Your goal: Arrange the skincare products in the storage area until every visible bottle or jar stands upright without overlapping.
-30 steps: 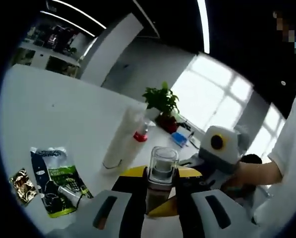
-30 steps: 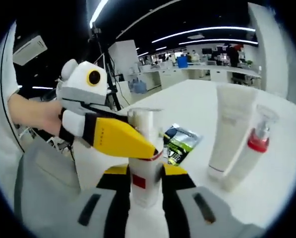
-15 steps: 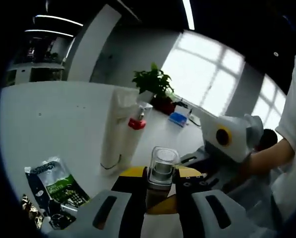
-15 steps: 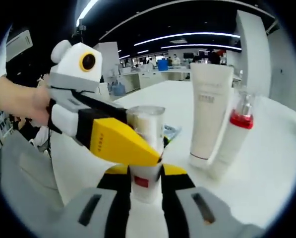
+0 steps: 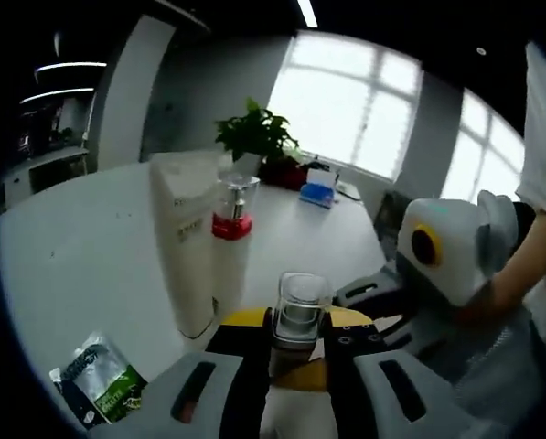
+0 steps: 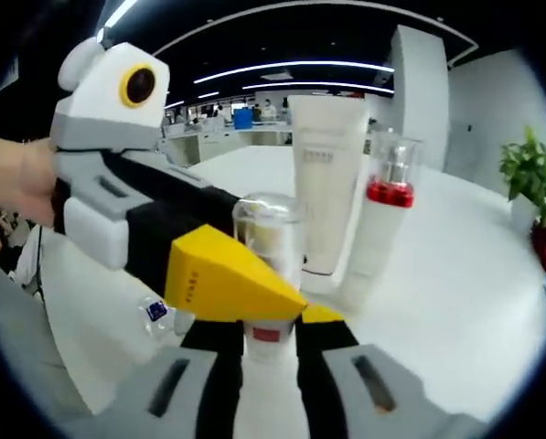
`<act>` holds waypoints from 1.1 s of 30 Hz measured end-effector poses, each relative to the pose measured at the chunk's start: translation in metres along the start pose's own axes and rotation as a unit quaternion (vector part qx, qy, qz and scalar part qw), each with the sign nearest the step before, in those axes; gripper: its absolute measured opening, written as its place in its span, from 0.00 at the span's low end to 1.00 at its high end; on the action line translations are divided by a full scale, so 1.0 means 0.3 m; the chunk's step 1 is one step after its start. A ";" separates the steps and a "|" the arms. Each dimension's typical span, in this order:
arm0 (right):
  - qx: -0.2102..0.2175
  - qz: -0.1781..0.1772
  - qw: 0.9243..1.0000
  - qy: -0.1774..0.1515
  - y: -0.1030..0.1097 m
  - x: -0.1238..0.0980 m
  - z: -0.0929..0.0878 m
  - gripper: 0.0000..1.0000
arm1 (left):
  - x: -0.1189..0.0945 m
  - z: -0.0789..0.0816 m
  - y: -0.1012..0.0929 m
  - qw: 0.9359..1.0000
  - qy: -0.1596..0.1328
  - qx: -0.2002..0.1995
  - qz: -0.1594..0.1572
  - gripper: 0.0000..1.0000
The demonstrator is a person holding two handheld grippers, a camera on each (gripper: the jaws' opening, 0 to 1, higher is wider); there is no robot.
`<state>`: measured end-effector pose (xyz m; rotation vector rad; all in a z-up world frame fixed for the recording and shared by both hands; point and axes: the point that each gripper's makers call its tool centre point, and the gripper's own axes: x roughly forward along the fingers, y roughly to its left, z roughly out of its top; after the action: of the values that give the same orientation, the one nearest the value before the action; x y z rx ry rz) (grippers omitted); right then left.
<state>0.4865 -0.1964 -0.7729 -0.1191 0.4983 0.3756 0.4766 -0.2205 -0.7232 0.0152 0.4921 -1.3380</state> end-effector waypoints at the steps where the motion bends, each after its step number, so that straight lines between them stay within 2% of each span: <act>1: 0.003 -0.007 1.000 0.002 -0.009 0.002 -0.008 0.21 | 0.007 -0.003 -0.001 1.000 0.003 0.004 -0.003 0.19; 10: 0.015 -0.046 0.999 0.010 -0.059 0.013 -0.048 0.20 | 0.058 -0.023 0.007 0.999 0.026 0.031 -0.014 0.18; 22: 0.025 -0.091 0.995 -0.003 -0.120 0.024 -0.039 0.20 | 0.093 0.001 0.020 0.999 0.025 0.043 -0.019 0.19; 33: 0.043 -0.126 0.991 -0.007 -0.198 0.028 -0.045 0.20 | 0.083 0.020 0.061 0.999 0.021 0.030 0.006 0.22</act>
<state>0.5099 -0.2514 -0.7875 -0.0936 0.4780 0.1073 0.4991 -0.2408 -0.7313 0.0959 0.4857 -1.3432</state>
